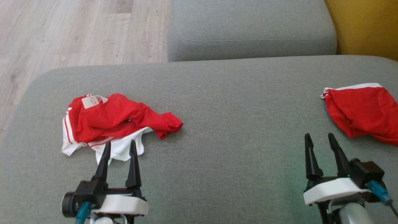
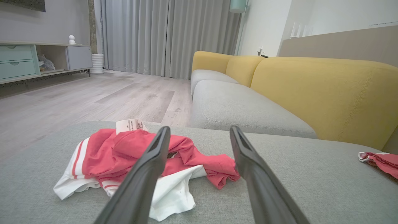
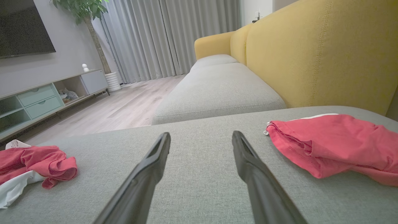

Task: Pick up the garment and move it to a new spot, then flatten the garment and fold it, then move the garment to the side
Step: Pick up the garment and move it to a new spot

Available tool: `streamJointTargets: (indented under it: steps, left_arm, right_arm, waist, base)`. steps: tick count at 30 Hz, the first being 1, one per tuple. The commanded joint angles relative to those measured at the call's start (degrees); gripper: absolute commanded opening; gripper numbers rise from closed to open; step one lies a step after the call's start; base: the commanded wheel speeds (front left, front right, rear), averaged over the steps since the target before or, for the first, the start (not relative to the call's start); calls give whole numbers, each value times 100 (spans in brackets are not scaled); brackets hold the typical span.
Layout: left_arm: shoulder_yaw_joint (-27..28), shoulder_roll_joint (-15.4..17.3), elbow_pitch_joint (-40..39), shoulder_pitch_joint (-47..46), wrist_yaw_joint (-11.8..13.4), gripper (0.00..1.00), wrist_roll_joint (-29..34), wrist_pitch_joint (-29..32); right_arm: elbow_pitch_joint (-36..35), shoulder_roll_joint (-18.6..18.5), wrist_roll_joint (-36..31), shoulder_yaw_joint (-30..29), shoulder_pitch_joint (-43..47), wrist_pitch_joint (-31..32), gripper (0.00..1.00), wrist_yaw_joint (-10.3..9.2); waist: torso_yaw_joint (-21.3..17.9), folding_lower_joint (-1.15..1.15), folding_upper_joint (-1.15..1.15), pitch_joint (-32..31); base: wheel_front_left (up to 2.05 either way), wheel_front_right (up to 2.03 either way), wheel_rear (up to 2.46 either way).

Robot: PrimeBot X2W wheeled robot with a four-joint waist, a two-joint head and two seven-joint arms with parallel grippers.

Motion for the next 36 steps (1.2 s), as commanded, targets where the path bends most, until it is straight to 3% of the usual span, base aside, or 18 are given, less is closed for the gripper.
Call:
streamJointTargets:
  steps: [1, 7, 23, 31, 36]
  left_arm:
    - [156, 12, -196, -185, 43, 100, -28, -46]
    - [190, 12, -205, -214, 44, 100, -4, -46]
    - [501, 12, -202, -135, -57, 100, 279, -46]
    - [658, 76, -218, -165, -154, 100, 390, -46]
    - [643, 409, 18, -970, -530, 100, 330, 154]
  right_arm:
    - [-187, -20, 75, 156, -194, -73, 100, -4]
    - [-231, -20, 82, 302, -159, -76, 100, -4]
    - [-249, -19, 594, 1108, -56, -79, 100, -4]
    - [-290, -19, 686, 1280, -137, -79, 100, -4]
    - [-386, -19, 563, 1198, -372, -79, 100, -4]
  waist:
    - [15, 0, 0, -21]
    - [233, 0, 0, -47]
    - [1430, 0, 0, -119]
    - [1462, 0, 0, 26]
    - [1161, 0, 0, 566]
  base:
    - [0, 0, 0]
    - [0, 0, 0]
    - [0, 0, 0]
    - [0, 0, 0]
    - [0, 0, 0]
